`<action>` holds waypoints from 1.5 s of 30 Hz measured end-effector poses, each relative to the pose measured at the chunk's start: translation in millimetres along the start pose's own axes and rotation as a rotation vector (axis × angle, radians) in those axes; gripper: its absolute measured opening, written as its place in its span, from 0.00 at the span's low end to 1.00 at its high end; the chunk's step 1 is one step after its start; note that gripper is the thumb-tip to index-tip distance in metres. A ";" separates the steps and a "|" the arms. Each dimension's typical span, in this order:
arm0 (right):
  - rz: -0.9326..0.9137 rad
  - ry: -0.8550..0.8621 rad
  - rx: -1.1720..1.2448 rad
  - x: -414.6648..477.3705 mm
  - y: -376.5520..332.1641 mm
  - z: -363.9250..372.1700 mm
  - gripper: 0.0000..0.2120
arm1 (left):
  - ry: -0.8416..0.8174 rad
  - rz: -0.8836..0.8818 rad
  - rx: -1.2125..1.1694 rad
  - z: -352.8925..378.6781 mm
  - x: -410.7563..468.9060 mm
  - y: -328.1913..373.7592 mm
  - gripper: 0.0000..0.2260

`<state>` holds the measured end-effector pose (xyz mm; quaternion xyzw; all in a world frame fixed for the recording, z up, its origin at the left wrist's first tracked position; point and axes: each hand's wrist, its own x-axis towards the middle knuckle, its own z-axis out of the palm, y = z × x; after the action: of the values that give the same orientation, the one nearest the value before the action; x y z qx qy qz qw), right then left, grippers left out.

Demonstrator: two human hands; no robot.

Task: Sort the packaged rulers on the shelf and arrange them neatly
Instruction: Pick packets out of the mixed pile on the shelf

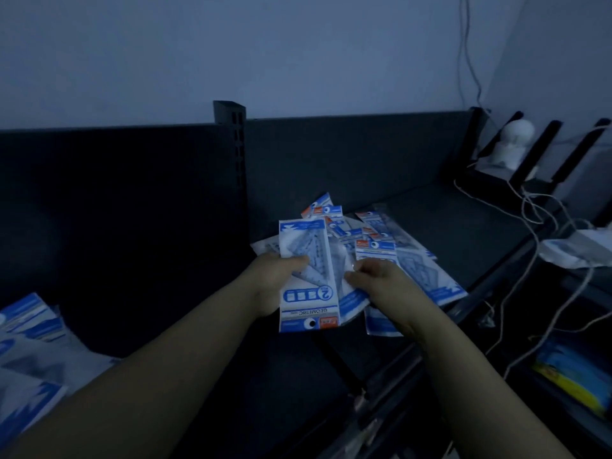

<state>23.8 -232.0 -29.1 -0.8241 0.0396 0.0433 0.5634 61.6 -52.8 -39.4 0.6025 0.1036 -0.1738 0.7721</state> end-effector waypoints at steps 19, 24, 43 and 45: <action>0.018 0.329 -0.371 8.8 36.3 -52.6 0.19 | 0.043 0.012 0.431 47.6 28.7 -11.2 0.13; 0.193 0.415 -0.862 26.4 48.5 -81.9 0.31 | 0.065 0.031 0.435 46.8 31.0 -12.4 0.12; -0.053 0.115 0.086 2.2 15.1 -20.9 0.01 | 0.124 0.097 0.126 29.6 2.0 -9.2 0.12; -0.043 0.098 0.103 5.7 9.1 -7.3 0.02 | 0.150 0.150 0.079 17.9 -11.2 -4.2 0.12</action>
<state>28.6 -242.3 -35.6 -0.7960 0.0515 -0.0113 0.6030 48.8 -69.4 -34.4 0.6500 0.1090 -0.0740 0.7485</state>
